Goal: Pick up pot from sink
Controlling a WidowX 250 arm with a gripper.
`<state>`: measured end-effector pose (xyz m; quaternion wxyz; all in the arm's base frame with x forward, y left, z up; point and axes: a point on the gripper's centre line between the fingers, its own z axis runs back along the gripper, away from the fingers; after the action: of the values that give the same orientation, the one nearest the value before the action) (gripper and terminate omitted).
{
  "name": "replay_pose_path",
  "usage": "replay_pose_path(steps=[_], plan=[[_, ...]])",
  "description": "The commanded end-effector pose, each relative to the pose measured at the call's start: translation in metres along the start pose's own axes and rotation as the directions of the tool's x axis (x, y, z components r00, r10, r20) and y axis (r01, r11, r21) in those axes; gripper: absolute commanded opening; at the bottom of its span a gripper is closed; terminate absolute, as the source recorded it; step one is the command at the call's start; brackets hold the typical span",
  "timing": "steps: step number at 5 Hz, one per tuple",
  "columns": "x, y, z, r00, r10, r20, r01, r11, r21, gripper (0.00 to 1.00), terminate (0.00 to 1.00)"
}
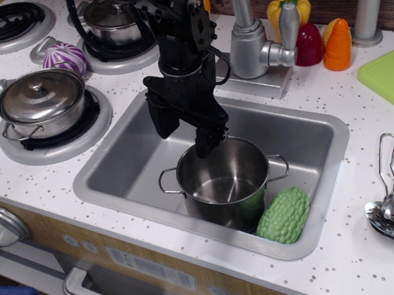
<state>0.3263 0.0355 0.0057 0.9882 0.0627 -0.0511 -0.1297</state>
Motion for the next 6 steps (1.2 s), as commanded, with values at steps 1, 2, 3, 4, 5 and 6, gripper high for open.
replay_pose_path(steps=[1,2,3,4,5,6], plan=[[0.0,0.0,0.0,1.0,0.0,0.0,0.0,1.0,0.0,1.0,0.0],[-0.001,0.004,-0.017,1.0,-0.014,0.02,0.015,0.999,-0.046,1.0,0.0],[0.0,0.006,-0.031,0.999,-0.019,0.046,0.022,0.998,-0.067,1.0,0.0],[-0.001,0.007,-0.041,0.998,0.005,0.059,0.001,0.995,-0.099,0.0,0.0],[-0.001,0.004,-0.032,0.999,0.013,0.052,-0.008,0.997,-0.083,0.0,0.0],[-0.002,0.001,-0.014,0.998,0.037,0.043,-0.034,0.997,-0.066,0.0,0.0]])
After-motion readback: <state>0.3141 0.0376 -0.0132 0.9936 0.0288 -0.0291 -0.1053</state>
